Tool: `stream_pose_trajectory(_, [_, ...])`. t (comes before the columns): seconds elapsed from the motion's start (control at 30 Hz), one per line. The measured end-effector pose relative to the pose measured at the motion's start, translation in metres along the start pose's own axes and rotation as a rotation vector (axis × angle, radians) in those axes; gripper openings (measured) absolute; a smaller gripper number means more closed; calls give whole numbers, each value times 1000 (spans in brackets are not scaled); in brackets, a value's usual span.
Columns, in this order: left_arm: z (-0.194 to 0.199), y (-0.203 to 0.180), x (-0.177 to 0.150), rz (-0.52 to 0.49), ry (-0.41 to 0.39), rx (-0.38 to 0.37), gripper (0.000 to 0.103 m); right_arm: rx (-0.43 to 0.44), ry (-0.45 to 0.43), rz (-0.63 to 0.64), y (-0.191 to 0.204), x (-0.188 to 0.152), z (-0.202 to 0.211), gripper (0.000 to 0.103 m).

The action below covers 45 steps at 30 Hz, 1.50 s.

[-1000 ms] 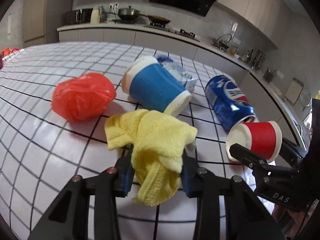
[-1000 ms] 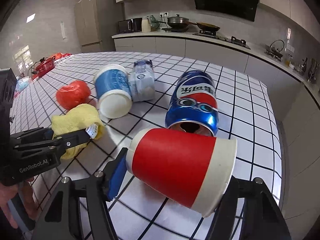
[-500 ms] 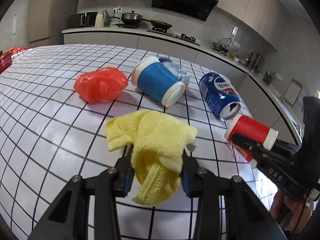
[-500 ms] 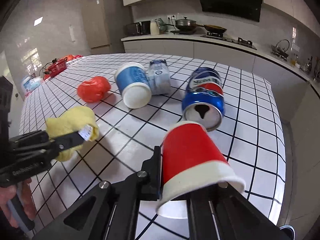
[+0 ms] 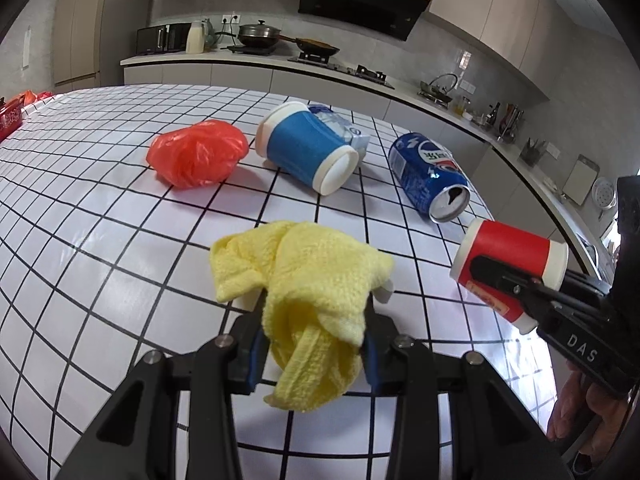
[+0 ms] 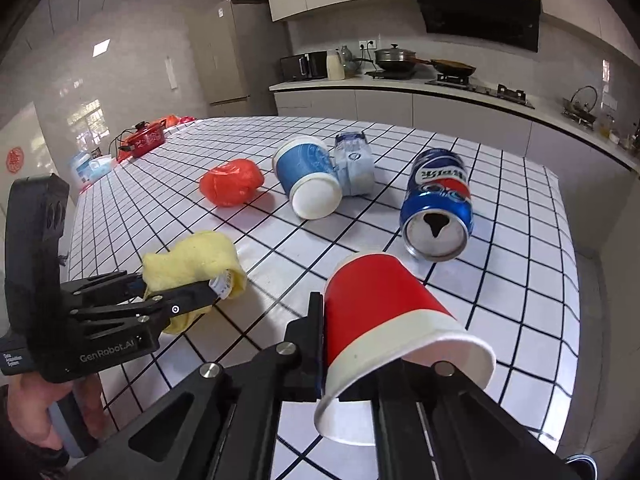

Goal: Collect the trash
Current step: 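Carry the red cup and yellow cloth over the black bin and release both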

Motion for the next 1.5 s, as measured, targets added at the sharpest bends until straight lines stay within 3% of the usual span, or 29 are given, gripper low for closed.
stream_pose_trajectory(0.33, [18, -5, -2, -18, -30, -4, 40, 19, -33, -20, 8, -5, 17, 2])
stream_pose_trajectory(0.67, [64, -44, -14, -65, -67, -57, 40, -39, -88, 5, 20, -11, 87, 2])
stream_pose_trajectory(1.03, [100, -133, -29, -164, -93, -146, 40, -151, -135, -48, -15, -50, 189, 2])
stream_pose_trajectory(1.5, [118, -277, -61, -311, -80, -279, 40, -307, -156, -181, -104, -128, 324, 2])
Point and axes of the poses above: each gripper's, at about its wrist camera, not at the fingertips, and z roughly against the way its jaws point, y to its left, x to its top, the point moved 3 cm from there along -z, roughly the way its jaws point, and after that the axes turned 13 degrees about x, right-handed, at the moved point
